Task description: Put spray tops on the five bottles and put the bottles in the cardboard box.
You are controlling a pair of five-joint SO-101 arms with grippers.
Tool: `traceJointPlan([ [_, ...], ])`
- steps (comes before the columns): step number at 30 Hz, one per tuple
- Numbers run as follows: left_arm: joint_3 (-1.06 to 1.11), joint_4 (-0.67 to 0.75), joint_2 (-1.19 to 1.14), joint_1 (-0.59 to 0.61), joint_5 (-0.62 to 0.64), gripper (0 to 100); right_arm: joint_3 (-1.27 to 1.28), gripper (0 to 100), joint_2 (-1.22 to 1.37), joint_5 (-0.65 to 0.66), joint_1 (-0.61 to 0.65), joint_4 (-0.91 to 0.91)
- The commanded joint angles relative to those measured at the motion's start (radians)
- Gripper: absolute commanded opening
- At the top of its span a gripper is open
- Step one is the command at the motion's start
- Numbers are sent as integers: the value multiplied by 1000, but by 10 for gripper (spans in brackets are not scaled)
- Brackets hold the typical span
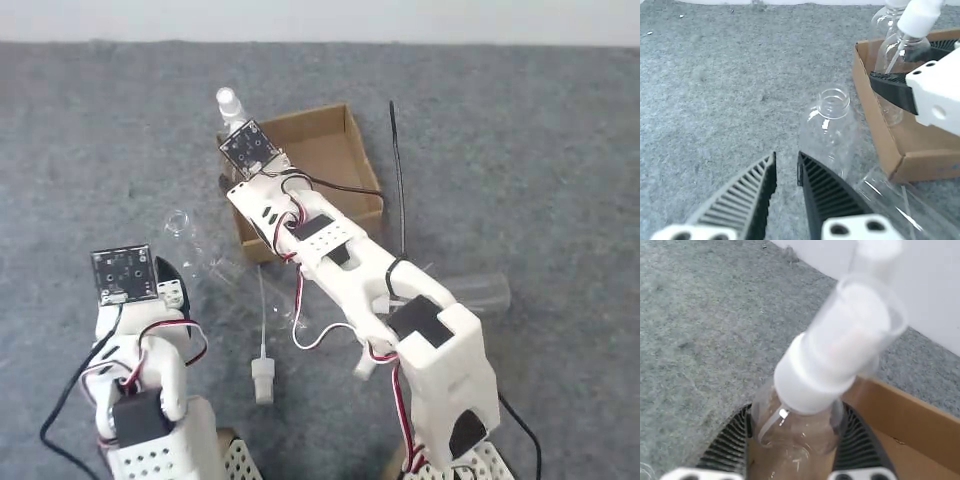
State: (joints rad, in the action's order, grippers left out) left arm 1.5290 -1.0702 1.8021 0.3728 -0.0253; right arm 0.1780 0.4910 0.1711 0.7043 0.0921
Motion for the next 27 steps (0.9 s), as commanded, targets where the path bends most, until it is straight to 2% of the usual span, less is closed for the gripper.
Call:
traceJointPlan([
  [1, -5, -5, 14, 3, -11, 70, -71, 28, -27, 14, -12, 30],
  [5, -5, -5, 14, 3, -11, 70, -71, 32, -24, 14, -12, 21],
  [12, -5, -5, 14, 3, -11, 70, -64, 173, -22, 14, -12, 19],
  [25, -5, -5, 14, 3, -11, 70, -69, 184, -31, 12, -4, -58],
  [27, -5, -5, 14, 3, -11, 70, -68, 216, -31, 11, -4, -59],
])
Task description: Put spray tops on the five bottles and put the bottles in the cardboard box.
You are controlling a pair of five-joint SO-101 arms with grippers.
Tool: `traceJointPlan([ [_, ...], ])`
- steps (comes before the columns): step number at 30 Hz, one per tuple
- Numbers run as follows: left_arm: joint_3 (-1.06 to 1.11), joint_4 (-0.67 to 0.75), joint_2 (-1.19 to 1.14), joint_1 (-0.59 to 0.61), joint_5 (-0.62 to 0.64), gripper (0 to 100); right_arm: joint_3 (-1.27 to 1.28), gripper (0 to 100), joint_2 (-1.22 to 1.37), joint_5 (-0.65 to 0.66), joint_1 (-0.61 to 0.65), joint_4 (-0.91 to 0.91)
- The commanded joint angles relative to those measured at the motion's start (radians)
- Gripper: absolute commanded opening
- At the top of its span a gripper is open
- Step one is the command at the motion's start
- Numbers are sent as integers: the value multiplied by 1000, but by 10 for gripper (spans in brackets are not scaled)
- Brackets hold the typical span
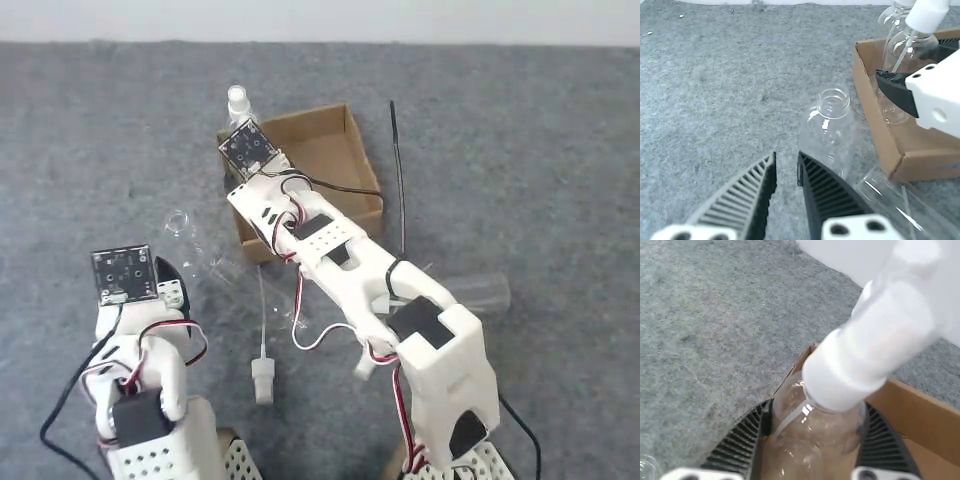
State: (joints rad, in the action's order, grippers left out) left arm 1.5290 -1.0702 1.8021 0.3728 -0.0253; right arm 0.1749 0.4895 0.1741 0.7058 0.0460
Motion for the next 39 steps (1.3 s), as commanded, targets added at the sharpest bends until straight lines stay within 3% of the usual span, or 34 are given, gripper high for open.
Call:
traceJointPlan([
  [1, -5, -5, 14, 3, -11, 70, -63, 240, -30, 8, -5, -13],
  [4, -5, -5, 14, 3, -11, 70, -63, 287, -30, 8, -5, -15],
  [12, -5, -3, 14, 3, -12, 70, -61, 289, -31, 6, -5, -22],
  [39, -5, -3, 14, 3, -12, 70, -61, 286, -222, 3, -8, -461],
])
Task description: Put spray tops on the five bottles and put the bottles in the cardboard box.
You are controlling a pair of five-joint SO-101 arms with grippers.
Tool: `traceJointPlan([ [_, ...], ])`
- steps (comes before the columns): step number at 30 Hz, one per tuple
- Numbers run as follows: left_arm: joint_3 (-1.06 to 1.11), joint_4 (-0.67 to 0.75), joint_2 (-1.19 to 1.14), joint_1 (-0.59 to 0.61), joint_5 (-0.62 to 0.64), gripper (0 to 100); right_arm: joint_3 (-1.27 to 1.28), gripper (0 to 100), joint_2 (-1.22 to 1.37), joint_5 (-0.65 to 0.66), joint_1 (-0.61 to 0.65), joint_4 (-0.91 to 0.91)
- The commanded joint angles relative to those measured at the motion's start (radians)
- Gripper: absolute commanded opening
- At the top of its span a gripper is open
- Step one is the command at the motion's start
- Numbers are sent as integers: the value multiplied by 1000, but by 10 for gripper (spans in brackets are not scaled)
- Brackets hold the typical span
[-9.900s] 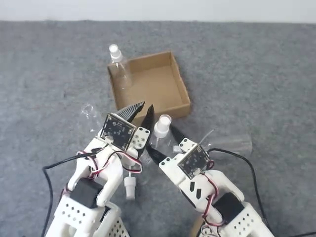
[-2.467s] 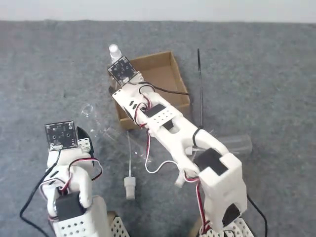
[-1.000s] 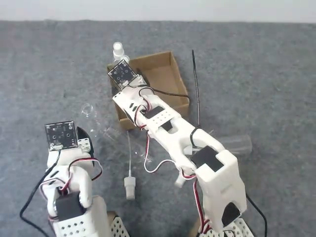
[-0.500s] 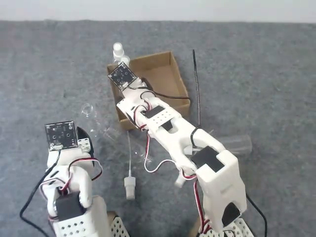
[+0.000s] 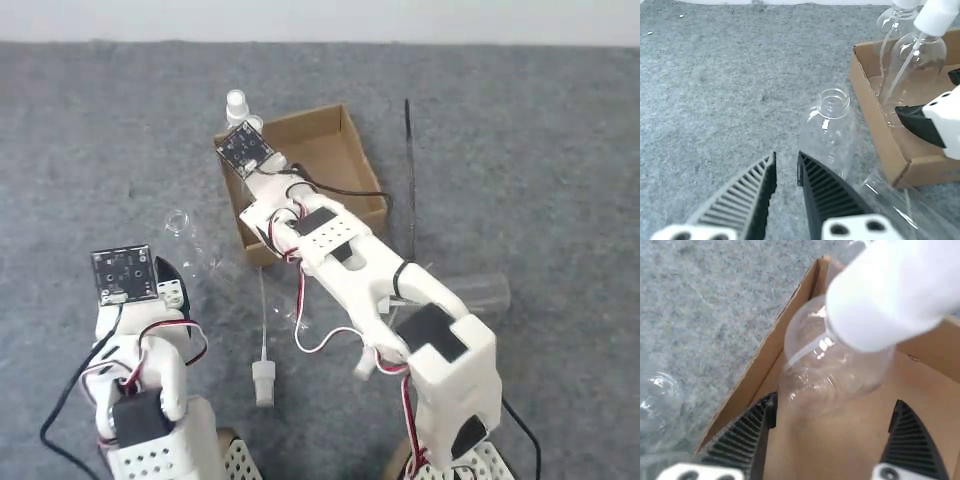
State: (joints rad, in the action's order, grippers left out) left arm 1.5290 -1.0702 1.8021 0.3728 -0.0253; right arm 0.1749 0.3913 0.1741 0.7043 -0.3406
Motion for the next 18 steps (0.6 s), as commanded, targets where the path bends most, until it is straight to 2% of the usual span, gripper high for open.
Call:
traceJointPlan([
  [1, -5, -3, 14, 3, -12, 70, -61, 286, -131, 3, -7, -91],
  [18, -5, -3, 14, 3, -12, 70, -61, 286, -323, 2, -7, -369],
])
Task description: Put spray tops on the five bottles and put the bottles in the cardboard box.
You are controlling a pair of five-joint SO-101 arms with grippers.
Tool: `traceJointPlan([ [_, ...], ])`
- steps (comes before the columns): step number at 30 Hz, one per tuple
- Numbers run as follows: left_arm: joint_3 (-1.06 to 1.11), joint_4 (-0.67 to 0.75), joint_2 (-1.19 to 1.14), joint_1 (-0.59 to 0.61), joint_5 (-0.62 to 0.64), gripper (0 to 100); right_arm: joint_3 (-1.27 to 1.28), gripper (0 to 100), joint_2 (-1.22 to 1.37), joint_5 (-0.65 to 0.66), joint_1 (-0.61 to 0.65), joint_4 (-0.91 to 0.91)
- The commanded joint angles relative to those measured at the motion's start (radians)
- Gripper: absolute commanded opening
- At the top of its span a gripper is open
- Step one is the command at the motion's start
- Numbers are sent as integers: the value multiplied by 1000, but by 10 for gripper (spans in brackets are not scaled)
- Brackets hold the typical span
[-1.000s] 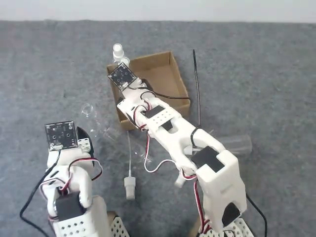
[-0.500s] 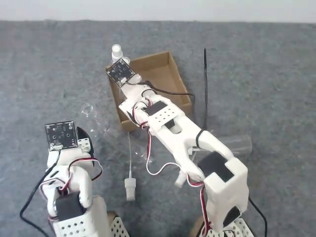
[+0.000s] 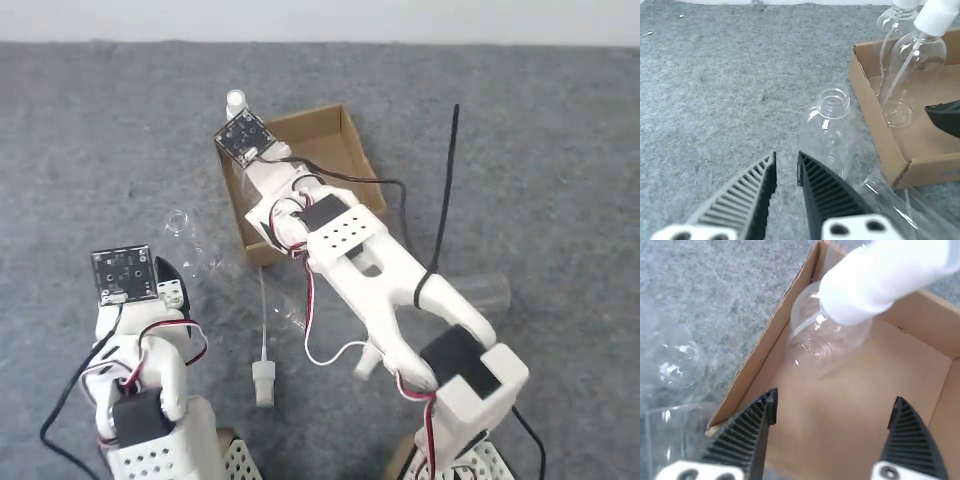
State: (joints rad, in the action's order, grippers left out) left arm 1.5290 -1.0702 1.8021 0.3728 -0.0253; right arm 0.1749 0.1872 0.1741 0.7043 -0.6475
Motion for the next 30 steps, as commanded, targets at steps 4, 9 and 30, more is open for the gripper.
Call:
traceJointPlan([
  [4, -5, -3, 14, 3, -12, 70, -61, 286, -177, 2, -4, -136],
  [9, -5, -3, 14, 3, -12, 70, -61, 285, -260, 8, -7, -194],
  [30, -5, -2, 14, 3, -12, 70, -61, 288, -633, 3, -33, -662],
])
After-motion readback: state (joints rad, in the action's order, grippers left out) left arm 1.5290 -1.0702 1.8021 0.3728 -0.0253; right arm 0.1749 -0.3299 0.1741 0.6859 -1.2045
